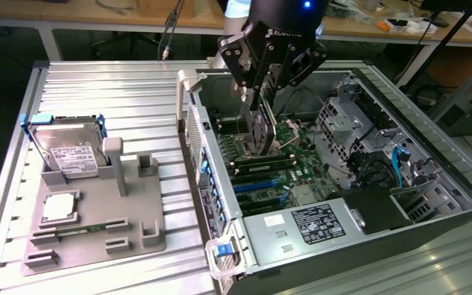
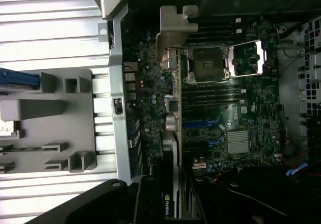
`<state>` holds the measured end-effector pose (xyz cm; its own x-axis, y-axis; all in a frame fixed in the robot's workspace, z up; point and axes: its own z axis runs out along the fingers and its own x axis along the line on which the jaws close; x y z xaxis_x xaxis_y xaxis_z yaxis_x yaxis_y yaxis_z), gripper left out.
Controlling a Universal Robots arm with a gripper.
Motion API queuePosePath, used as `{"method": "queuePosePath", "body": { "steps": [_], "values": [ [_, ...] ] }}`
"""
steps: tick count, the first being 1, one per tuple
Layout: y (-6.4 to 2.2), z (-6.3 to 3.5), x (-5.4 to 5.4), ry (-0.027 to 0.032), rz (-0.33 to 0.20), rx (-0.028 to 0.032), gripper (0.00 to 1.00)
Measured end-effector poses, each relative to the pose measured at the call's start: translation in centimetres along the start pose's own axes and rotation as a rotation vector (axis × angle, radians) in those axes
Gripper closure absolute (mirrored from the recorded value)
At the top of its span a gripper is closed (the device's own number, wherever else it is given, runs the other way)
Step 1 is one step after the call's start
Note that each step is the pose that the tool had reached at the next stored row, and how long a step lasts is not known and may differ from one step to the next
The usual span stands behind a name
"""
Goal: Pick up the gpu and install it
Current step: 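Pick up the gpu and move the gpu toward the slot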
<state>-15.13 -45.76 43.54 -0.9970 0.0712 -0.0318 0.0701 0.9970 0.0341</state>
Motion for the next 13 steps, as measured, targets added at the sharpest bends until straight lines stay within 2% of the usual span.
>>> {"method": "queuePosePath", "body": {
  "steps": [13],
  "values": [
    [0.05,0.02,-0.68,0.0,0.0,0.0001,0.73]
  ]
}}
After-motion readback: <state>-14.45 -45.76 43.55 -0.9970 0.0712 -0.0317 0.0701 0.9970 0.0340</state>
